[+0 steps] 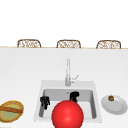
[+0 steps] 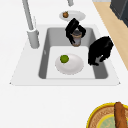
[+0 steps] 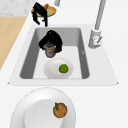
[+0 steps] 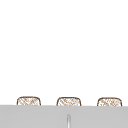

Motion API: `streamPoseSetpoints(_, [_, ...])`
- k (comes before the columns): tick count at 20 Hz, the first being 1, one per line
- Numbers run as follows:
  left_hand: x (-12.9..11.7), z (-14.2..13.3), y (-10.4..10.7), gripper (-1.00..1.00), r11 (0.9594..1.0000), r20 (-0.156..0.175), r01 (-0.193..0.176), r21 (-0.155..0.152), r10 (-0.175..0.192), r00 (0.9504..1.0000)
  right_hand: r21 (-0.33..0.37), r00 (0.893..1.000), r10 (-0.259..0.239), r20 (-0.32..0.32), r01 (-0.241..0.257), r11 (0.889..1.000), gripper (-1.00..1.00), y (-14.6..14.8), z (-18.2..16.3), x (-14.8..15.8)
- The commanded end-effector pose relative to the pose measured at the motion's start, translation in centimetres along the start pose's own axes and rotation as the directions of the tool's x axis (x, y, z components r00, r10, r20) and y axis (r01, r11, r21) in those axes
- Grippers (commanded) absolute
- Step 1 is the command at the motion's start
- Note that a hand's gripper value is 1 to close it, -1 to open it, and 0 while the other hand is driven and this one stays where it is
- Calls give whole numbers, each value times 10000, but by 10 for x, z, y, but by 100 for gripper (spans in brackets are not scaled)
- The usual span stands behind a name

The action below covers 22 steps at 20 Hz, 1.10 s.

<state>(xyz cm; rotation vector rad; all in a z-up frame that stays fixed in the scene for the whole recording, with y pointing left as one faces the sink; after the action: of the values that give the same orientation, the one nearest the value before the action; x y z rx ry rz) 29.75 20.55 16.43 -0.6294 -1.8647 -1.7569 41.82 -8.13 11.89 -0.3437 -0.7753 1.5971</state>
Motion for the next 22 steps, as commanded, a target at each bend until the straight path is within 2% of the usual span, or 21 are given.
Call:
streamPoseSetpoints(1, [0,0,0,0,10000,0,0,0,0,10000,-301,9987,-502,-121,498,9983,100,6,24,3])
streamPoseSetpoints(22, [0,0,0,0,10000,0,0,0,0,10000,-390,9994,-338,123,342,9987,100,5,138,-29])
